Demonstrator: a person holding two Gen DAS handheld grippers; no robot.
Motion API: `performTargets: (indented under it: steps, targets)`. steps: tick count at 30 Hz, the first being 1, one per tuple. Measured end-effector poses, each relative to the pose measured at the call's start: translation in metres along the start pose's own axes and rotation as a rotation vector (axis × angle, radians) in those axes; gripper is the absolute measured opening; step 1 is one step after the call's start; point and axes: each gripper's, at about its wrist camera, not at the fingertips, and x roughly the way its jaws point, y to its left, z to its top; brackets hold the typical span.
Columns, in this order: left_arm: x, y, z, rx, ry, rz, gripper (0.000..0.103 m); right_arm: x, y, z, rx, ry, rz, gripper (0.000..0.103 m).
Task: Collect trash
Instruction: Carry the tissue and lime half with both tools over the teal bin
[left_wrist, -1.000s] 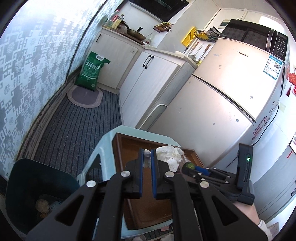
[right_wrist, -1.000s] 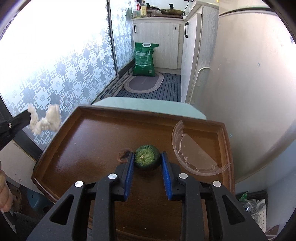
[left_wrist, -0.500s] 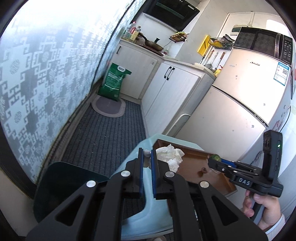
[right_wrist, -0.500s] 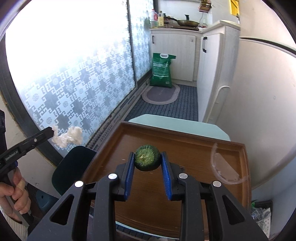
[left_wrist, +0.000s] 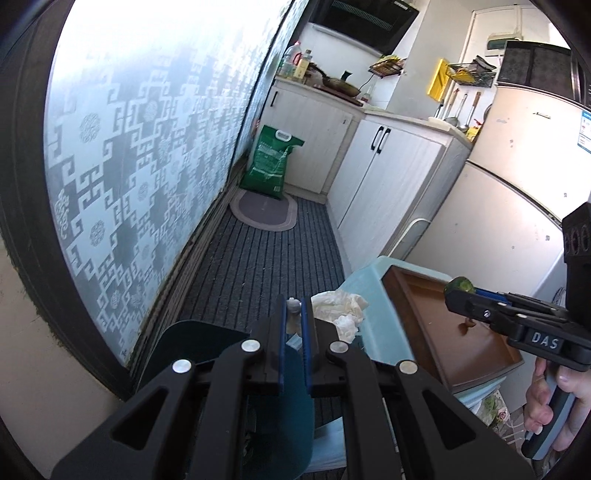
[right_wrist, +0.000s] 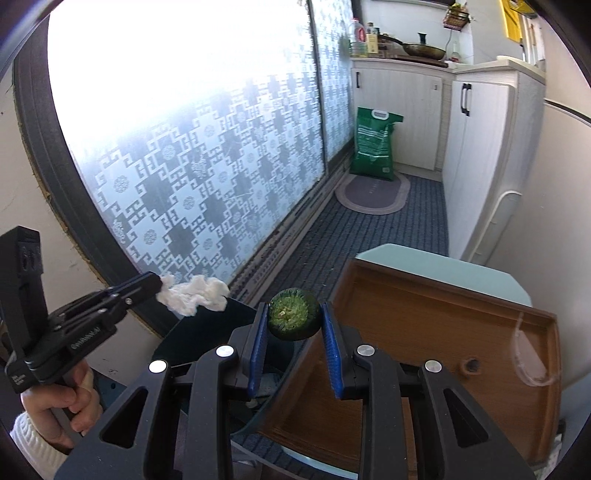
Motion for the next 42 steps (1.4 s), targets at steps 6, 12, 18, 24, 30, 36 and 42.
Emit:
performTargets:
  steps: [6,12,18,24,30,36,42]
  targets:
    - [0.007,0.014,-0.009,0.013,0.050,0.065,0.008,0.016,0.025,0.003,-0.021,0.026,0.043,0.028]
    - [0.025,0.024,-0.024,0.046,0.126,0.127,0.008,0.029,0.036,0.002,-0.007,0.053,0.078,0.028]
    - [0.045,0.031,-0.036,0.065,0.199,0.177,0.008,0.043,0.044,-0.003,0.007,0.089,0.091,0.028]
    - [0.068,0.040,-0.049,0.057,0.312,0.222,0.008,0.052,0.050,-0.007,0.002,0.120,0.096,0.028]
    - [0.087,0.047,-0.064,0.069,0.400,0.263,0.008,0.057,0.052,-0.010,0.001,0.134,0.099,0.028]
    - [0.103,0.059,-0.077,0.043,0.499,0.292,0.008,0.059,0.053,-0.011,-0.003,0.146,0.100,0.029]
    - [0.111,0.064,-0.085,0.027,0.552,0.305,0.012,0.064,0.056,-0.013,-0.014,0.165,0.100,0.029]
